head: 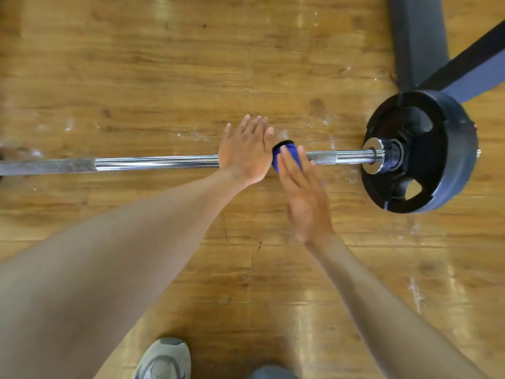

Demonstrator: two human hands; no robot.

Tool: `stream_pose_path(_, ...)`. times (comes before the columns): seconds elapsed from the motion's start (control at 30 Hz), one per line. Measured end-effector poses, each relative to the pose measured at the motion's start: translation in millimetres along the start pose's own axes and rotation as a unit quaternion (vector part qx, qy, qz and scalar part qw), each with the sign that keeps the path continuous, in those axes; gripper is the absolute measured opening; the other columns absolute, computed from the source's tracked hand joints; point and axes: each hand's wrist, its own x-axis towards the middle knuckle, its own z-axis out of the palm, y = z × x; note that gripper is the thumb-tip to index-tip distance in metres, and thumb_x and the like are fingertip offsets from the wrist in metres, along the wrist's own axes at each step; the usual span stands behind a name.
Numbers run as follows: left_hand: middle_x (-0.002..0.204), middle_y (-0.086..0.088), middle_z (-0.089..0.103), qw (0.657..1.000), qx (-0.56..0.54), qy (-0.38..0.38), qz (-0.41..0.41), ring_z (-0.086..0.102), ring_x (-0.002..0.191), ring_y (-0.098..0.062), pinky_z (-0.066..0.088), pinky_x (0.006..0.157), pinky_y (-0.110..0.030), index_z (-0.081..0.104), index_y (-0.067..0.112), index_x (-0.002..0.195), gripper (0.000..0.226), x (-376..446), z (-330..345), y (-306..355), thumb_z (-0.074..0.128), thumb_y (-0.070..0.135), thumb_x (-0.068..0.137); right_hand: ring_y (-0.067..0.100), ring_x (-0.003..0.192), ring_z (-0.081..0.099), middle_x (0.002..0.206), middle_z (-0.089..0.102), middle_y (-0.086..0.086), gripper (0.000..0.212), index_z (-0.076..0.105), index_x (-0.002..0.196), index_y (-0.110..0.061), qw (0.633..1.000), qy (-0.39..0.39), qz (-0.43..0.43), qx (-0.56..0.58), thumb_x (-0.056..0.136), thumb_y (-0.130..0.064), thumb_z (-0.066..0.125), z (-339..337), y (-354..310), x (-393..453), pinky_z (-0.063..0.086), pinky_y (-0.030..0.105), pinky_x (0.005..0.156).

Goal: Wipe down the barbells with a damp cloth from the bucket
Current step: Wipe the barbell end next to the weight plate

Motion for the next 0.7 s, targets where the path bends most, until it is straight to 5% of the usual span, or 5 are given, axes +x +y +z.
stream_pose_path(0.17,0.17,0.008,0.017,1.0,-0.007,-0.01,0.002,0.002,0.157,-0.012,0.002,0.128,-0.045,0.02,0.022,0.163,0.059,20.8,-8.3,-2.8,0.004,0.042,0.109,0.024,0.157,-0.007,0.17,0.008,-0.002,0.096,0.017,0.161,-0.008,0.973,0.059,0.223,0.009,0.077,0.031,0.041,-1.9,-3.2,25.3,0.013,0.044,0.127)
stream_pose_path(0.3,0.169,0.009,0.018,1.0,-0.004,-0.02,-0.007,0.003,0.157,-0.011,0.003,0.127,-0.045,0.02,0.024,0.163,0.058,31.0,-13.4,-2.7,0.007,0.042,0.109,0.024,0.157,-0.001,0.17,0.013,-0.002,0.091,0.022,0.16,-0.009,0.998,-0.007,0.057,0.03,0.077,0.026,0.037,2.7,-18.7,34.7,0.022,0.048,0.125)
stream_pose_path(0.47,0.17,0.008,0.018,0.999,-0.013,-0.031,-0.01,0.003,0.158,-0.013,0.004,0.127,-0.048,0.022,0.024,0.162,0.059,35.4,-14.0,-3.9,0.006,0.043,0.109,0.022,0.157,-0.007,0.17,0.003,-0.008,0.103,0.015,0.162,-0.013,0.967,0.05,0.25,0.018,0.072,0.032,0.038,0.8,18.4,38.6,0.048,0.053,0.106)
stream_pose_path(0.63,0.169,0.005,0.02,0.999,-0.019,-0.043,-0.011,0.006,0.158,-0.016,0.008,0.126,-0.051,0.024,0.022,0.162,0.059,43.6,-17.0,-3.7,0.008,0.042,0.109,0.024,0.157,-0.002,0.17,0.013,-0.003,0.104,0.022,0.161,-0.011,0.998,-0.008,0.045,0.035,0.069,0.033,0.042,3.2,1.3,38.2,0.035,0.054,0.117)
stream_pose_path(0.7,0.169,0.005,0.02,0.999,-0.019,-0.046,-0.009,0.005,0.158,-0.016,0.008,0.126,-0.051,0.023,0.022,0.162,0.059,46.6,-18.5,-4.7,0.008,0.042,0.109,0.022,0.157,-0.004,0.17,0.013,-0.002,0.103,0.021,0.161,-0.011,0.995,0.014,0.095,0.017,0.07,0.033,0.043,3.7,19.7,41.0,0.035,0.053,0.117)
